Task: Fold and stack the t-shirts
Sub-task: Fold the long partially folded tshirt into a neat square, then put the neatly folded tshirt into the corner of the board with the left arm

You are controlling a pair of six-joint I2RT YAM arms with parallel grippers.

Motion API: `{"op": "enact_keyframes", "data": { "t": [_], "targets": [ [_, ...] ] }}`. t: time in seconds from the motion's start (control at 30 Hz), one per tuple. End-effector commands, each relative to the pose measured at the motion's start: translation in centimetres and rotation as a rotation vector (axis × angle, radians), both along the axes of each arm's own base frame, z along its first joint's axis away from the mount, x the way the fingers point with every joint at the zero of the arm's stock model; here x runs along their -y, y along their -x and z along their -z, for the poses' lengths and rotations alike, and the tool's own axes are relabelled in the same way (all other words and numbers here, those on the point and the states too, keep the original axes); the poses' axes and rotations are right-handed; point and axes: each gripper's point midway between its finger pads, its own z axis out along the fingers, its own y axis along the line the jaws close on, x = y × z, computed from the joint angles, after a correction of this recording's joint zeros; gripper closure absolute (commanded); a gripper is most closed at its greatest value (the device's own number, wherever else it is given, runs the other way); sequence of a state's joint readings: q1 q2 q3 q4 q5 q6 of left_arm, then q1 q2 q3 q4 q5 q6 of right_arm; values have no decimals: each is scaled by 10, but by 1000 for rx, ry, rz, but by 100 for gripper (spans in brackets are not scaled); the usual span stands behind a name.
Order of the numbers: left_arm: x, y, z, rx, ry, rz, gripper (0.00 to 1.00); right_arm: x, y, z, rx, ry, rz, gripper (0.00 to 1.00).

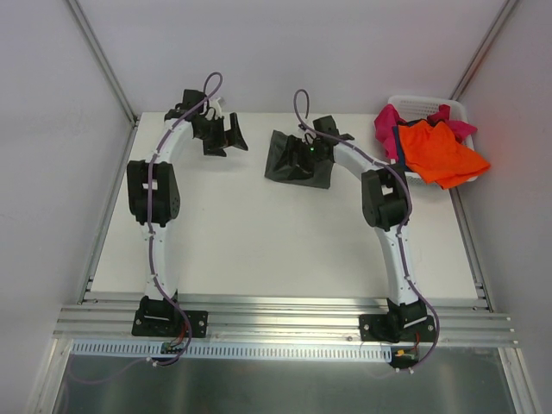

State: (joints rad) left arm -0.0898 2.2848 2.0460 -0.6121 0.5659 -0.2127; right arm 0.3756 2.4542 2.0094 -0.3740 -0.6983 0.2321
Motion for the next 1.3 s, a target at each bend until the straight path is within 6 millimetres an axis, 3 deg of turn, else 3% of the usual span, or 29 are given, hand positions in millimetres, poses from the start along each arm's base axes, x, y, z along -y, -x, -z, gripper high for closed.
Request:
{"op": "enact_keyframes", "data": {
  "t": [0.0,0.2,0.4,0.5,0.73,0.97,1.2,1.23,1.27],
  "targets": [
    [10,7,-20,-15,101,31,1,17,34,15,-131,69,4,20],
    [28,19,6,-132,198,63,1,23,53,4,-148,72,-2,20],
    [53,35,49,-293,266,71,1,18,51,-5,-124,63,-5,20],
    [66,33,62,-315,280,82,1,16,48,-6,-120,60,-2,20],
    [108,41,80,-370,319,123,1,13,46,-14,-117,42,3,19],
    [124,43,104,-406,347,138,4,13,42,-25,-96,24,7,20],
    [136,44,107,-405,361,154,22,13,43,-26,-97,22,7,20],
    [136,43,106,-401,361,153,34,13,43,-25,-98,21,8,20],
    [136,43,106,-399,361,151,39,13,43,-25,-98,21,8,20]
  ]
}}
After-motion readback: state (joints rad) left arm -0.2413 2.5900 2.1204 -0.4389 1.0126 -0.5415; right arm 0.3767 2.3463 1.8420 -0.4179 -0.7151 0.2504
